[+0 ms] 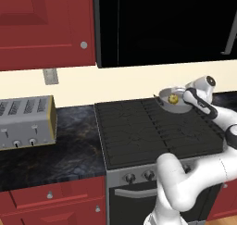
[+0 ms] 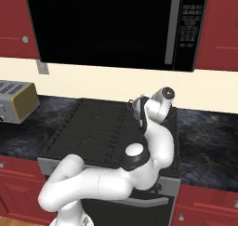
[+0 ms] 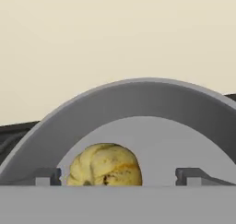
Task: Turn on the burner for the pot on the stove. Wait thirty seconds for the pot to heat up. Then add the squash to the pot.
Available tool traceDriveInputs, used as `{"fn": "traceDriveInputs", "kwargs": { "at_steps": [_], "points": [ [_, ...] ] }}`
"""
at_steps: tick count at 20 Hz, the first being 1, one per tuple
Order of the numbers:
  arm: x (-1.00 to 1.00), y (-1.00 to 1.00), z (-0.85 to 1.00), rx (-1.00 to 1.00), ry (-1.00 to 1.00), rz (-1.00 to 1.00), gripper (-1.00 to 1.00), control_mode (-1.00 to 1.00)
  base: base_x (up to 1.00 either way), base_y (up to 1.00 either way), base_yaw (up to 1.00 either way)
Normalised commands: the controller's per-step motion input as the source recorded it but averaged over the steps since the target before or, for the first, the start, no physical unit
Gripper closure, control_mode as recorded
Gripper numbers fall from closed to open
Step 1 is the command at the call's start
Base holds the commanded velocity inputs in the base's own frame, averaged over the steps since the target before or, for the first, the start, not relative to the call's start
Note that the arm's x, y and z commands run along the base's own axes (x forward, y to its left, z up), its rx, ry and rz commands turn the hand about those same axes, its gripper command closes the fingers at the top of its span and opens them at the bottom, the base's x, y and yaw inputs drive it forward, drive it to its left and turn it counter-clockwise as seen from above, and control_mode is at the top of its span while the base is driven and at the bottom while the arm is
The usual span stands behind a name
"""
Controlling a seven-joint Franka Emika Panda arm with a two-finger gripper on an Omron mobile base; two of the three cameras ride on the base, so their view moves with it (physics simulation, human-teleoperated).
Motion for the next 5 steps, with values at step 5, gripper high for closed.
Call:
{"fn": "traceDriveInputs", "kwargs": {
  "at_steps": [5],
  "points": [
    [-0.14,0.0,0.81,-0.03,-0.25,0.0,-1.0,-1.0,0.0,0.0,0.0]
  ]
}}
